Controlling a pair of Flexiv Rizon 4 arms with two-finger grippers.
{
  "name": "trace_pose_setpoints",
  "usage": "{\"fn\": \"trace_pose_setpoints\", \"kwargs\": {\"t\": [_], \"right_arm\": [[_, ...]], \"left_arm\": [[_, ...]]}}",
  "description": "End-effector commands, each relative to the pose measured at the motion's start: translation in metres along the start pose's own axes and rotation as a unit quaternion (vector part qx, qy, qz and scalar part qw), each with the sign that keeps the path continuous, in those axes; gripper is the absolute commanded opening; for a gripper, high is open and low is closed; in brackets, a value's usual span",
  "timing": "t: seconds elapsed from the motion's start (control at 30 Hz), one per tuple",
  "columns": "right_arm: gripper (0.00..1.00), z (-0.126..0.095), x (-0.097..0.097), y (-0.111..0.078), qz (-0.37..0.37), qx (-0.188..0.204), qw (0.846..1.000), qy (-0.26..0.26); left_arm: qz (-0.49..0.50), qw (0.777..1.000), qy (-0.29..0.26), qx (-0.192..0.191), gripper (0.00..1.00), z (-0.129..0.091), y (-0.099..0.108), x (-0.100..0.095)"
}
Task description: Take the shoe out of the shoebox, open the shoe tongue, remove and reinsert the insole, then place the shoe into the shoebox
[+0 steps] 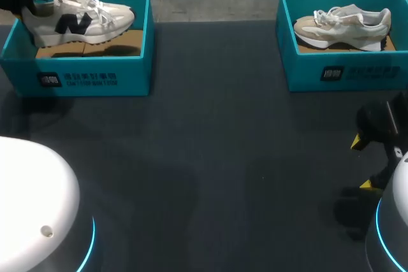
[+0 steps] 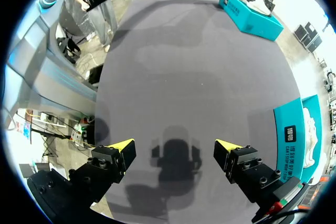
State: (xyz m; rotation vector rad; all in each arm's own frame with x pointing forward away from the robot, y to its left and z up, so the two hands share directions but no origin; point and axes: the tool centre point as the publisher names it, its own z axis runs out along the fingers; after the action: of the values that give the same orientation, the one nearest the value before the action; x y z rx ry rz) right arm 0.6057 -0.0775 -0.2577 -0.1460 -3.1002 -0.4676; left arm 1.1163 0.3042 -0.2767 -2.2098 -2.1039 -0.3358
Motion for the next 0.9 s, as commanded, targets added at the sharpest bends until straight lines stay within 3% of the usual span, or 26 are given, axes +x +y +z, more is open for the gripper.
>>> {"fn": "trace_pose_setpoints", "kwargs": {"t": [0.03,0.57,0.9], "right_arm": [[1.0,0.0,0.001,0.0,0.0,0.001,1.0,-0.001],[1.0,0.0,0.001,0.0,0.0,0.001,1.0,-0.001],[1.0,0.0,0.001,0.0,0.0,0.001,1.0,-0.001]], "left_arm": [[0.001,1.0,0.002,0.006,0.0,0.008,0.003,-0.001],[0.009,0.999,0.013,0.029,0.0,0.037,-0.005,-0.012],[0.026,0.999,0.009,0.026,0.0,0.04,-0.018,-0.014]]}}
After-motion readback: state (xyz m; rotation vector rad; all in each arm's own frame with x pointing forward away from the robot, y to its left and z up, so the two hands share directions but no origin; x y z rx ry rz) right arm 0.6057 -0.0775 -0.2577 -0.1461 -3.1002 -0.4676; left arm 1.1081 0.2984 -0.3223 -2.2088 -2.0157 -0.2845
